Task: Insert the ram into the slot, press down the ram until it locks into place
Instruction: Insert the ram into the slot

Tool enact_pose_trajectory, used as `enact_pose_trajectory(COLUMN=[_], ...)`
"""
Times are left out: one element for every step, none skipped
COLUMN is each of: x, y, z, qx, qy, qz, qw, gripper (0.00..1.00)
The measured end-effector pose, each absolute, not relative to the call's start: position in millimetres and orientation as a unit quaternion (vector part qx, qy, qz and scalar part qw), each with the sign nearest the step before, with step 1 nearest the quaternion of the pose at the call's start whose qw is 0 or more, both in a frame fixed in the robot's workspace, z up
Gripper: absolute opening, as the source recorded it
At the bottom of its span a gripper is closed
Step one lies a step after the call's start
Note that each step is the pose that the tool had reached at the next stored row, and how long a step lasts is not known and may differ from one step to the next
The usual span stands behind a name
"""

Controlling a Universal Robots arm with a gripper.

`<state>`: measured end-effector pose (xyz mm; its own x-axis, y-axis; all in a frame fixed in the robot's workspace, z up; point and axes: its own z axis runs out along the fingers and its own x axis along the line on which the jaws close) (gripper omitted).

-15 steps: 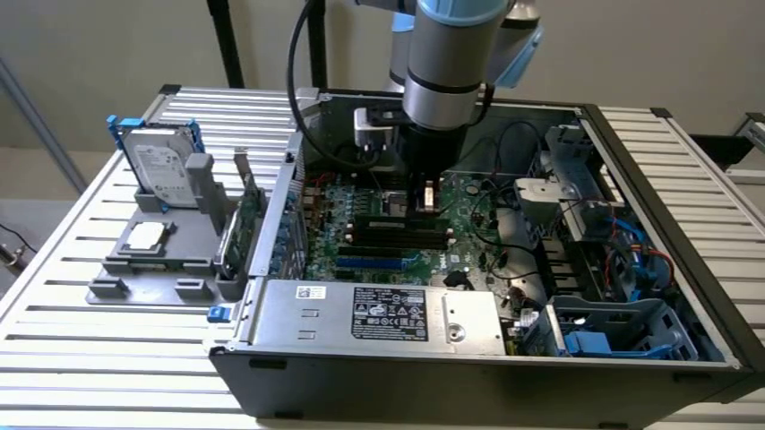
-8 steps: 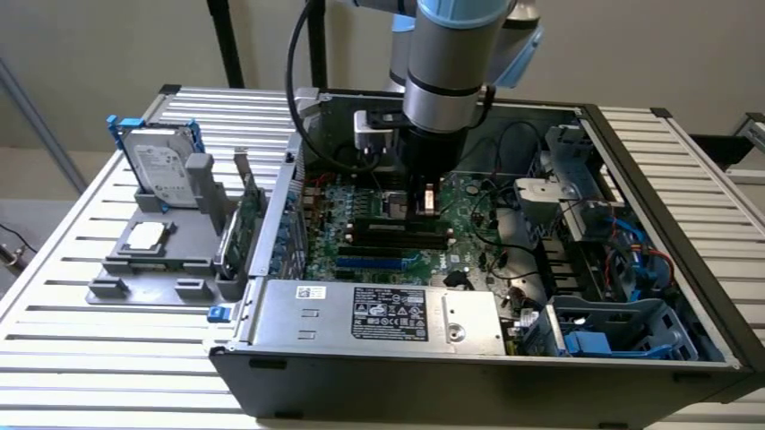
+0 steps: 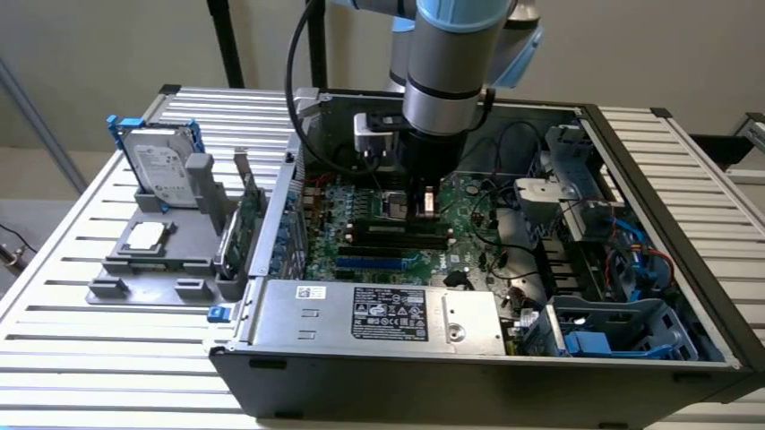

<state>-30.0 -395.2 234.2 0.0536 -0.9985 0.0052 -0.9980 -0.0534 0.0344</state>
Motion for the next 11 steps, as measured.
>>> enact_pose_trajectory(x=[-30.0,-30.0,-30.0,-30.0,-30.0,-30.0,-30.0,-30.0,-30.0,-30.0,-30.0], y=[-395.2,-395.3,-395.3,-395.3,-395.3,-395.3,-395.3,-395.3,-395.3,-395.3,-395.3], z=[233.5,232.9,232.3,231.8,231.5,231.2,230.9,230.7,230.5,230.3,230.1], qx=[0.726,0.726,0.726,0.726,0.726,0.725,0.725,0.725,0.724,0.724,0.724], qy=[-0.688,-0.688,-0.688,-0.688,-0.688,-0.688,-0.689,-0.689,-0.689,-0.689,-0.69], qz=[-0.01,-0.01,-0.01,-0.01,-0.01,-0.01,-0.01,-0.01,-0.01,-0.01,-0.01], qw=[0.014,0.014,0.014,0.014,0.014,0.014,0.014,0.014,0.014,0.014,0.014], gripper=[0.13,0.13,0.13,0.13,0.13,0.13,0.13,0.13,0.13,0.13,0.13])
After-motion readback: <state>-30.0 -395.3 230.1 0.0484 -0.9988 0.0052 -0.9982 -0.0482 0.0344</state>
